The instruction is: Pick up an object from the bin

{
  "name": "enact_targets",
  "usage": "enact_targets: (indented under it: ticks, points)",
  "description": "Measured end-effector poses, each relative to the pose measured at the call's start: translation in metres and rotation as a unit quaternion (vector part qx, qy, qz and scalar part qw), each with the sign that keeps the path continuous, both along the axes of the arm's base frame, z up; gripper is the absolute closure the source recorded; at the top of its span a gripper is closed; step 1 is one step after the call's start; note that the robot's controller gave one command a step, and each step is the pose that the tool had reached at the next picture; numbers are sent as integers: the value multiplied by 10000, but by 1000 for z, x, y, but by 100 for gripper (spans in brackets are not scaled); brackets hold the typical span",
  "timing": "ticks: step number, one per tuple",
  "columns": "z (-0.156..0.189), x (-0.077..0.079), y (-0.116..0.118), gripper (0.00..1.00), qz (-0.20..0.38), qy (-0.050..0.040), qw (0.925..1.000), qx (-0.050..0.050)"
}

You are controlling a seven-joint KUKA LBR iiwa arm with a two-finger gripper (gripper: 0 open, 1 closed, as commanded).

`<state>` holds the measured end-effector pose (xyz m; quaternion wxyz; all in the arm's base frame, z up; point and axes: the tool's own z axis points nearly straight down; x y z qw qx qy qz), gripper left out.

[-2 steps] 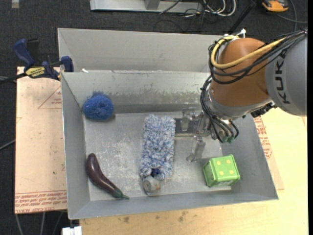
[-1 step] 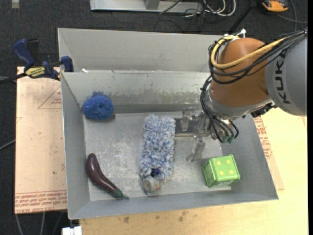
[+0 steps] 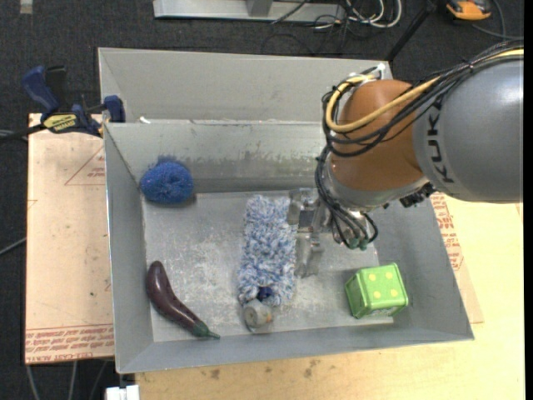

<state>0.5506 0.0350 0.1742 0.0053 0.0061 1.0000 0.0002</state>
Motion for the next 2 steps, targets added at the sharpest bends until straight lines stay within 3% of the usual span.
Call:
enact_targets:
  ticks: [1, 2]
  points:
    - [-39, 4, 22, 0, 641, 64, 9979, 0]
    - [-89, 18, 62, 100, 1399, 10, 9902, 0]
